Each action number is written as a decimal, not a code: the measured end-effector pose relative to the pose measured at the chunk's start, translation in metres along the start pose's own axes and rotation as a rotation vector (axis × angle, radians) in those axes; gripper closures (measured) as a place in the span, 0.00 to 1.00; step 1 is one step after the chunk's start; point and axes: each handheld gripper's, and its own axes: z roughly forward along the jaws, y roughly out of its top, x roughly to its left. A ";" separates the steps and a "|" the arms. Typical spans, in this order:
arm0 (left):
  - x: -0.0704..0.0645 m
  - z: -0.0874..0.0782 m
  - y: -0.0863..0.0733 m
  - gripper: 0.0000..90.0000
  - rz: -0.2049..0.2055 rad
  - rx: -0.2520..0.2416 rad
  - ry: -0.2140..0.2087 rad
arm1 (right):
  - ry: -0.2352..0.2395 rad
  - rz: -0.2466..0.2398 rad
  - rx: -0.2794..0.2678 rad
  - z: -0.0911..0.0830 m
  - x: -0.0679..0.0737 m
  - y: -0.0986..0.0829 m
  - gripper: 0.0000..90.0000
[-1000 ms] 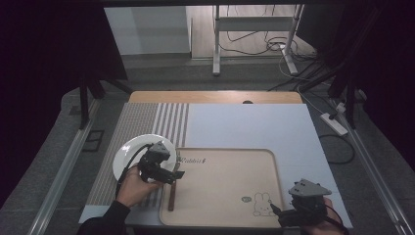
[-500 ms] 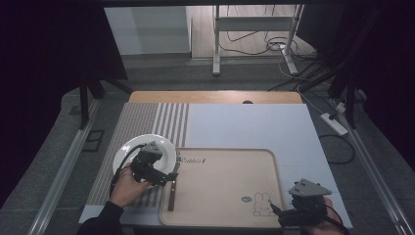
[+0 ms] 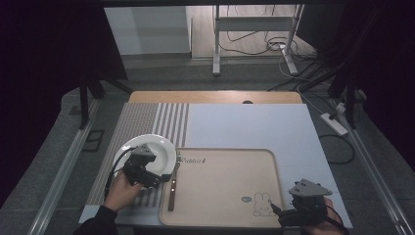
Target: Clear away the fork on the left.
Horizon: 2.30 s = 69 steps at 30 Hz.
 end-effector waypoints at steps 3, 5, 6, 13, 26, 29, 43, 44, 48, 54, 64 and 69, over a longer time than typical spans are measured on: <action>-0.001 -0.002 -0.005 0.00 0.000 -0.002 0.014 | -0.002 0.000 -0.001 0.000 0.000 0.000 0.00; -0.001 -0.005 -0.008 0.00 -0.007 -0.009 0.017 | -0.003 0.001 -0.001 0.000 0.000 0.000 0.00; -0.002 -0.007 -0.009 0.00 -0.010 -0.016 0.019 | -0.004 0.002 -0.002 0.000 0.000 0.000 0.00; -0.004 -0.018 -0.020 0.00 -0.036 -0.037 0.017 | -0.007 0.004 -0.003 -0.001 0.000 0.000 0.00; -0.011 -0.030 -0.038 0.00 -0.042 -0.014 0.045 | -0.010 0.006 -0.005 -0.001 0.001 0.000 0.00; -0.011 -0.034 -0.044 0.00 -0.064 -0.027 0.043 | -0.011 0.004 -0.004 -0.001 0.001 0.000 0.00; -0.012 -0.053 -0.067 0.00 -0.108 -0.082 0.082 | -0.017 0.006 -0.004 -0.001 0.001 0.000 0.00; -0.012 -0.054 -0.068 0.00 -0.112 -0.087 0.083 | -0.017 0.005 -0.004 -0.001 0.001 0.000 0.00; -0.012 -0.057 -0.071 0.00 -0.116 -0.096 0.090 | -0.019 0.008 -0.005 -0.001 0.001 0.000 0.00; -0.014 -0.063 -0.076 0.00 -0.117 -0.105 0.114 | -0.021 0.009 -0.006 -0.001 0.001 0.000 0.00; -0.017 -0.070 -0.083 0.00 -0.112 -0.090 0.160 | -0.022 0.013 -0.004 -0.001 0.001 0.000 0.00; -0.018 -0.071 -0.085 0.00 -0.103 -0.081 0.161 | -0.021 0.012 -0.005 -0.001 0.001 0.000 0.00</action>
